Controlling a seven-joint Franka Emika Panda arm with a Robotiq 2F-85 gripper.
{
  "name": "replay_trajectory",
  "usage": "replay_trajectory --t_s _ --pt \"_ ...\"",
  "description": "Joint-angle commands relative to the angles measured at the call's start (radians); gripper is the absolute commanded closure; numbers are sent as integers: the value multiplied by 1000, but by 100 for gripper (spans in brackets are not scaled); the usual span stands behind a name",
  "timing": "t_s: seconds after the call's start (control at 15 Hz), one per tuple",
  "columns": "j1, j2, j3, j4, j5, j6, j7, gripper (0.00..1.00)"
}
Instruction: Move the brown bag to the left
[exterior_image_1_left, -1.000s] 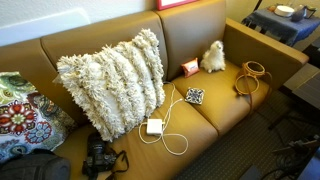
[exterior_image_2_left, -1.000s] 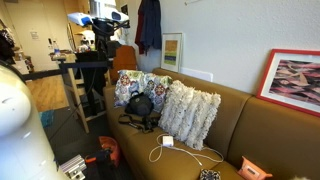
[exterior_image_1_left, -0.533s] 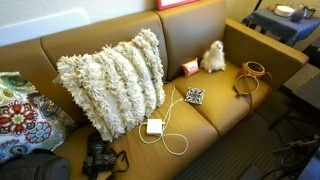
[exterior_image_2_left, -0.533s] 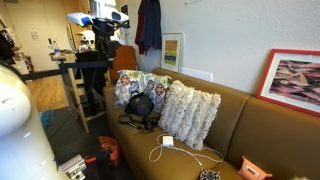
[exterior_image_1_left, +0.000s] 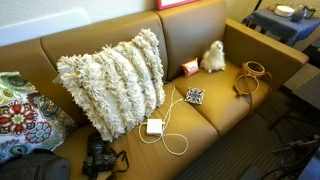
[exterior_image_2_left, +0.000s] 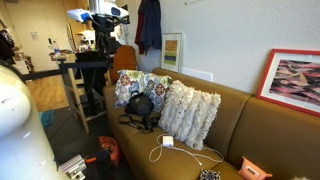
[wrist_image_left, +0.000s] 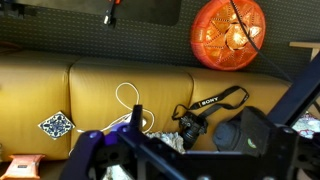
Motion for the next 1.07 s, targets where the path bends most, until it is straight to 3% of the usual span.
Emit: replay_trajectory --t_s 0.0,0.4,0.67,1.0 --pt "-28 -57 24 99 -32 -71 42 0" --pt "-64 -136 61 363 -97 -232 123 0" --pt "-129 -140 63 616 -157 -389 144 0" --pt "-244 -134 24 727 -270 -438 116 0"
